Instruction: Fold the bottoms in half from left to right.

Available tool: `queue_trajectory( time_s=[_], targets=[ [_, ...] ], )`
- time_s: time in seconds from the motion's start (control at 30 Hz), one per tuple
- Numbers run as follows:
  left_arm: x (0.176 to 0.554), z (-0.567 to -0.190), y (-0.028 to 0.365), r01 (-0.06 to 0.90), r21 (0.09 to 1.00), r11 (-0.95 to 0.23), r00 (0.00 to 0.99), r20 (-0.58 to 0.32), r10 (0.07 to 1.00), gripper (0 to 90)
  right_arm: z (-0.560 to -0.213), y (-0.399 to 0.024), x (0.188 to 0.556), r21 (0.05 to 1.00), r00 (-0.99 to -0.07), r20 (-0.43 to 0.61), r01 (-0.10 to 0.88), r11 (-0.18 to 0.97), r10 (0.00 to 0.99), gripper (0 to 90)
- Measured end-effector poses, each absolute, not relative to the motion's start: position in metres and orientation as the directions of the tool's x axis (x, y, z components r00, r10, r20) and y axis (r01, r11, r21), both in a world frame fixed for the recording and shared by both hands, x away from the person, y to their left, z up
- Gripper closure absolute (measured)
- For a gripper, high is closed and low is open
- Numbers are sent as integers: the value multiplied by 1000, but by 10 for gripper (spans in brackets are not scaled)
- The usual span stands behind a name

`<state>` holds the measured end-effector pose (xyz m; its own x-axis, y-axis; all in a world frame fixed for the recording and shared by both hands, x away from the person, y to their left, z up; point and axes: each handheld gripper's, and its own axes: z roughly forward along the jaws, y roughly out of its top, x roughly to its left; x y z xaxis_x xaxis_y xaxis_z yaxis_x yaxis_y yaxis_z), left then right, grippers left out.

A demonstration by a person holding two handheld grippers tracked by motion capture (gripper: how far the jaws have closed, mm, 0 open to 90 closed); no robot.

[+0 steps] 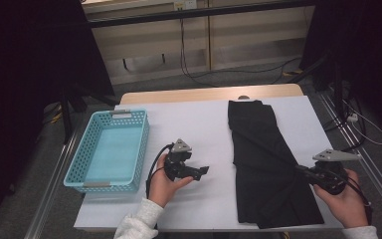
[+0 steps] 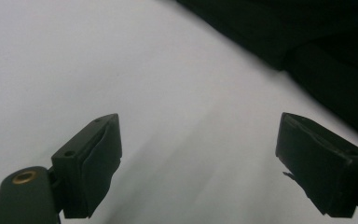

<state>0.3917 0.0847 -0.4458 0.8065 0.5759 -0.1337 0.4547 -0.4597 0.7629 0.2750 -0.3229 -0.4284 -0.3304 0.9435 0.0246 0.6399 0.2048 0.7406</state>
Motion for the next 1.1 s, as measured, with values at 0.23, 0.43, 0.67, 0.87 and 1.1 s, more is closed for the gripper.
queue_trajectory(
  time_s=[0.23,0.43,0.67,0.87,1.1],
  targets=[
    [391,-446,84,458,760,-462,806,-135,576,142,-447,-326,281,702,-309,-16,674,231,951,841],
    [391,-446,84,455,760,-463,807,-132,576,142,-440,-315,276,725,-330,-49,638,261,943,727],
    [391,-446,85,457,761,-460,805,-134,579,142,-440,-292,270,726,-434,-13,616,307,901,649],
    [391,-446,85,459,760,-460,804,-134,579,142,-458,-275,258,688,-436,-81,626,367,896,662],
    [391,-444,87,458,765,-452,802,-136,582,142,-452,-288,252,672,-438,-83,639,375,895,900]
  ],
)
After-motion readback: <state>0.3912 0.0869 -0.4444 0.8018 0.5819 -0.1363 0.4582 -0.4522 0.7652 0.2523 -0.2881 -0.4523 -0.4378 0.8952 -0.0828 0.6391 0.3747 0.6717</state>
